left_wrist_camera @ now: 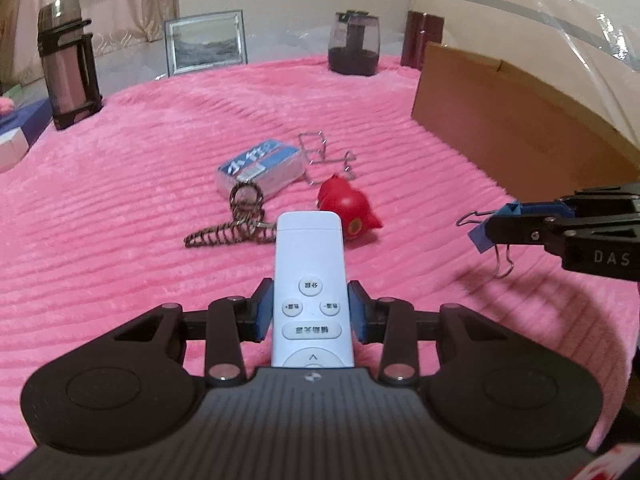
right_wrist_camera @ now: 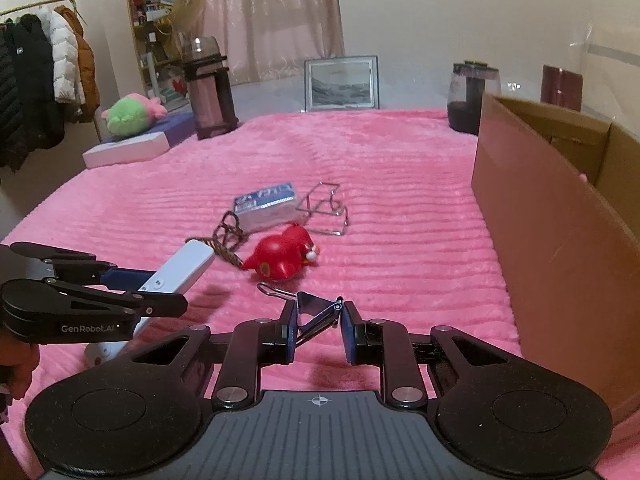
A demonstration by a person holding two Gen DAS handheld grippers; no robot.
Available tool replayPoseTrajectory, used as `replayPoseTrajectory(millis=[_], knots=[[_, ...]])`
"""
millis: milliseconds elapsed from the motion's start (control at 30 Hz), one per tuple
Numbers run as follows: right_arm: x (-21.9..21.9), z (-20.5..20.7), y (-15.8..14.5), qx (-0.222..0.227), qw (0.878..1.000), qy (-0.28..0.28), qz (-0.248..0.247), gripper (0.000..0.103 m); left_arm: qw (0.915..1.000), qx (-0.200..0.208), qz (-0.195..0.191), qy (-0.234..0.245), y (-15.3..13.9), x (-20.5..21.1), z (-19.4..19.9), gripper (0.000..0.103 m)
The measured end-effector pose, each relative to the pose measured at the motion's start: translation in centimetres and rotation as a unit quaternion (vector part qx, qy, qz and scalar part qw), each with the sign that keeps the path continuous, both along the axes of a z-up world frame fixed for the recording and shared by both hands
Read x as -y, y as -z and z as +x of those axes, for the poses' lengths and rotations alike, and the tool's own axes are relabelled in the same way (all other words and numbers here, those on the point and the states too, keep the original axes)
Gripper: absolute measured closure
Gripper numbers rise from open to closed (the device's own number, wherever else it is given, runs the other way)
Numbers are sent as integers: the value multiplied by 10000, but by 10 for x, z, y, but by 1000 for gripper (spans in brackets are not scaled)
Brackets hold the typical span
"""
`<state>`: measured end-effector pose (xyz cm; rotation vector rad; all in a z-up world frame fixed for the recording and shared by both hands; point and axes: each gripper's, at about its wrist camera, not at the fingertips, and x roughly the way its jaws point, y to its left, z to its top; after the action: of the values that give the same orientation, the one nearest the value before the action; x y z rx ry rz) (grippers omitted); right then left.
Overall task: Organize rigid objects
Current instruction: 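Lift the remote and binder clip with both tools and carry them over the box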
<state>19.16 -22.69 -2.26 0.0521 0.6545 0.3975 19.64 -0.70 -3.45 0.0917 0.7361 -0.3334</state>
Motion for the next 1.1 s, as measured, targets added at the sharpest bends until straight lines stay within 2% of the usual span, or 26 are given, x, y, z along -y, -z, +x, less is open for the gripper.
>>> replayPoseTrajectory(millis=[333, 567, 933, 1100], knots=[[16, -24, -37, 325, 9995, 54, 37, 84, 9991, 320, -48, 272, -44, 20, -18, 70], [37, -41, -58, 478, 9986, 180, 93, 84, 9977, 374, -194, 531, -66, 39, -27, 70], [93, -59, -92, 682, 9963, 476, 205, 84, 9906, 535, -195, 1248, -97, 102, -30, 70], [131, -59, -106, 744, 9948, 694, 64, 84, 9852, 562, -235, 1604, -110, 138, -21, 70]])
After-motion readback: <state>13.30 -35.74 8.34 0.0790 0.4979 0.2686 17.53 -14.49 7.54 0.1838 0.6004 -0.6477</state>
